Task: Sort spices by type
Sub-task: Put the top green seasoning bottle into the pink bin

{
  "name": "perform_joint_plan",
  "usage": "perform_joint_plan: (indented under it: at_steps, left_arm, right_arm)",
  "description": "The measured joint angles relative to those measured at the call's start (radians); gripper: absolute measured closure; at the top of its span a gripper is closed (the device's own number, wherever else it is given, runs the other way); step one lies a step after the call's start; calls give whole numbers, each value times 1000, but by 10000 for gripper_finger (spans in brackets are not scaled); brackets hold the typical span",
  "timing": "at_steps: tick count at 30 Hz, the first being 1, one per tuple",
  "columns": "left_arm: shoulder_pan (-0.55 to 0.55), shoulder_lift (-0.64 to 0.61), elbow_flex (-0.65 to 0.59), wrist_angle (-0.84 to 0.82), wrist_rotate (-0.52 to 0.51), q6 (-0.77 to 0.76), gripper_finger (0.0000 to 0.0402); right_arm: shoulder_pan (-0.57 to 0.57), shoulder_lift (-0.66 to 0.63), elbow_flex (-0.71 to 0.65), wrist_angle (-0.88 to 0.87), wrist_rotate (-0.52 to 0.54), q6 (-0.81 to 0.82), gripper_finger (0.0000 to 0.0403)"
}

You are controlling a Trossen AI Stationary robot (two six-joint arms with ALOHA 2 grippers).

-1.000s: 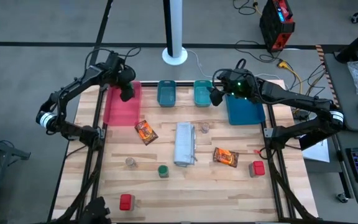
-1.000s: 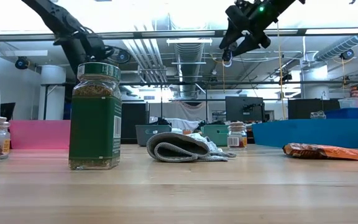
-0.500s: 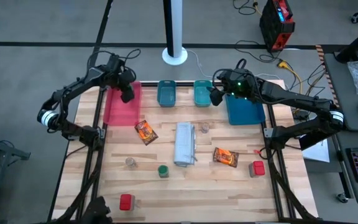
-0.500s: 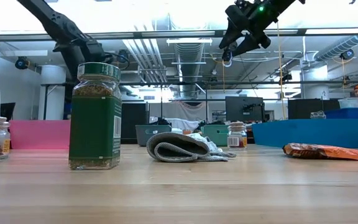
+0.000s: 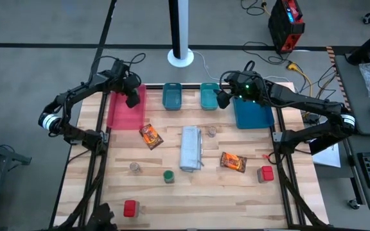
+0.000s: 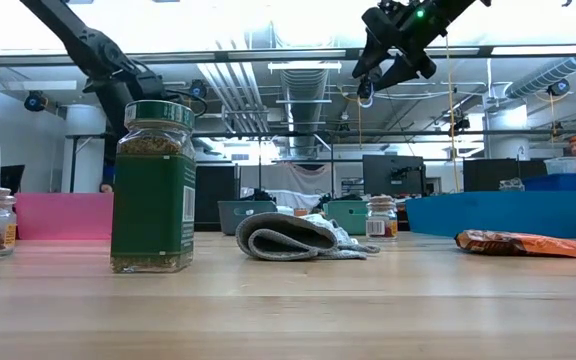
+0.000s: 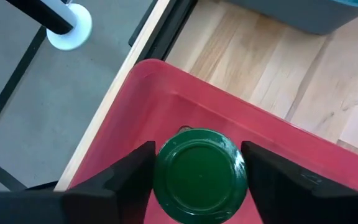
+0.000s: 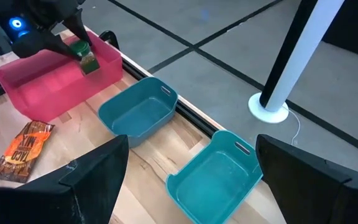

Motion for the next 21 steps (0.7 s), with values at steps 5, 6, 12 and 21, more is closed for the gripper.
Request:
perform_joint_plan:
  at_steps: [5, 6, 12, 21]
  left_arm:
    - [0, 0, -1, 6, 0, 4, 156]
    - [0, 0, -1, 6, 0, 4, 157]
    - [0, -1, 0, 6, -1, -2, 165]
    - [0, -3, 0, 7, -9, -8, 164]
  right_arm:
    - [0, 0, 0, 0, 0, 4, 60]
    - [0, 0, 0, 0, 0, 4, 60]
    - [0, 0, 0, 0, 0, 20, 60]
    - [0, -1, 0, 0, -4, 38, 60]
